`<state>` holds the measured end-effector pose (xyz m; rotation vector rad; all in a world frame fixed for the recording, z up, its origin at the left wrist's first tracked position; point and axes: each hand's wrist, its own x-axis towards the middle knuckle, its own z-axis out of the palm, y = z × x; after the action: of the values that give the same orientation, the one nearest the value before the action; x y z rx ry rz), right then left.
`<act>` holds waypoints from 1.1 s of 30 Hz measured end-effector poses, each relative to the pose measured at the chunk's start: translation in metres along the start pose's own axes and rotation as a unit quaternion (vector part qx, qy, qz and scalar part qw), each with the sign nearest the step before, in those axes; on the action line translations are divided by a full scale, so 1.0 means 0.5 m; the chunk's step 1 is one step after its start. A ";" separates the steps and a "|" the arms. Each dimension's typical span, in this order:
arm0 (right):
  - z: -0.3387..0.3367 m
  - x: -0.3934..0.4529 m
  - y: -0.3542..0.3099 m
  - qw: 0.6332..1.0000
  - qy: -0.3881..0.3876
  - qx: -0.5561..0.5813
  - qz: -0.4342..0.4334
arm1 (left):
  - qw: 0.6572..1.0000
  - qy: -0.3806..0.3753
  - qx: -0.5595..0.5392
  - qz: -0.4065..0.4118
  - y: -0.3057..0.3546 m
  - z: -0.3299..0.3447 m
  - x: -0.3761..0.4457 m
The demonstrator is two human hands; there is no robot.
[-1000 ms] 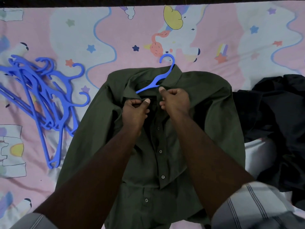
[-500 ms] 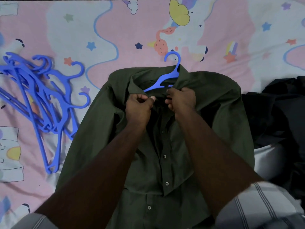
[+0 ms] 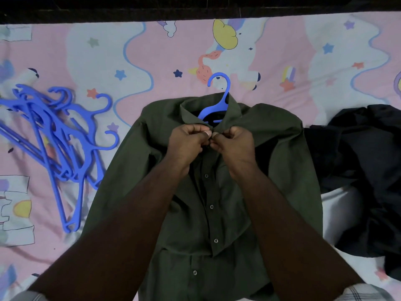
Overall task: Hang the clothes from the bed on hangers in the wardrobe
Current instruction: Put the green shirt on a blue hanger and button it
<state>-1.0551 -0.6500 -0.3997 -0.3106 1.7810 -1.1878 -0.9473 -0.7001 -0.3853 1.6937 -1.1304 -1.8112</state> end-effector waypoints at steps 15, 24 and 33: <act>0.005 -0.072 0.011 0.996 -0.016 0.086 0.011 | 0.994 0.010 -0.081 -0.079 -0.002 -0.015 -0.038; 0.007 -0.074 0.013 0.997 -0.023 -0.039 -0.060 | 1.000 0.007 -0.006 -0.010 -0.017 -0.026 -0.051; 0.014 -0.085 0.015 0.998 0.000 -0.042 -0.044 | 0.997 0.053 0.053 0.007 -0.013 -0.018 -0.051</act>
<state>-1.0251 -0.6230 -0.3827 -0.4418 1.8367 -1.1751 -0.9326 -0.6795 -0.3737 1.8150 -1.2077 -1.6584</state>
